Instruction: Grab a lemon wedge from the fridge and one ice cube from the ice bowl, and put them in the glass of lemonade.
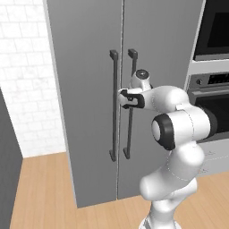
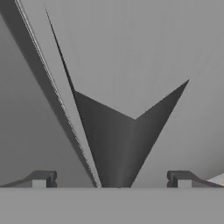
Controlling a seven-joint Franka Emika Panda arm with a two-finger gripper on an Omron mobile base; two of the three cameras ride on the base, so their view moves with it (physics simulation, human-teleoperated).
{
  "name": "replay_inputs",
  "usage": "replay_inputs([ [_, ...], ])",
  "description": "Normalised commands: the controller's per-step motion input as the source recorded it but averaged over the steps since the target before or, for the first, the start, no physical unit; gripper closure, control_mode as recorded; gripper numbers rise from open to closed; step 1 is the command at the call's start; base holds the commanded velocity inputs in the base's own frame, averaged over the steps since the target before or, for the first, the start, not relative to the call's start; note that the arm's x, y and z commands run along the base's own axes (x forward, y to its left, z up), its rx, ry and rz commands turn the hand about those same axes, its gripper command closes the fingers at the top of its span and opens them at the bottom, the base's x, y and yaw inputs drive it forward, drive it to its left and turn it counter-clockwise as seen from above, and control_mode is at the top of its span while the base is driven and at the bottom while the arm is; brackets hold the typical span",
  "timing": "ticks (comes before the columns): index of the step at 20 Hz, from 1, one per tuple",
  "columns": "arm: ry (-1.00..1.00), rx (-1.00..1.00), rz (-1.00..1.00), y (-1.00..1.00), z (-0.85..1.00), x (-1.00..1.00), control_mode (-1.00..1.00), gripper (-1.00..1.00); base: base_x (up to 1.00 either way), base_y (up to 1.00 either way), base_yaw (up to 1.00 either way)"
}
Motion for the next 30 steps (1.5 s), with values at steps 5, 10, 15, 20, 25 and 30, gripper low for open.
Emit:
replay_inputs([
  [5,0.0,0.0,0.0,0.0,-0.08,0.34,-1.0,-1.0,0.0,0.0,0.0],
  [10,0.0,0.0,0.0,0.0,-0.15,0.34,-1.0,-1.0,0.0,0.0,0.0],
  [15,0.0,0.0,0.0,0.0,-0.1,0.35,-1.0,1.0,0.0,0.0,0.0],
  [20,0.0,0.0,0.0,0.0,-0.07,0.37,-1.0,1.0,0.0,0.0,0.0],
  [25,0.0,0.0,0.0,-0.02,-0.06,0.42,-1.0,1.0,0.0,0.0,0.0],
  [30,0.02,0.0,-0.02,-0.55,0.02,0.06,-1.0,1.0,0.0,0.0,0.0],
])
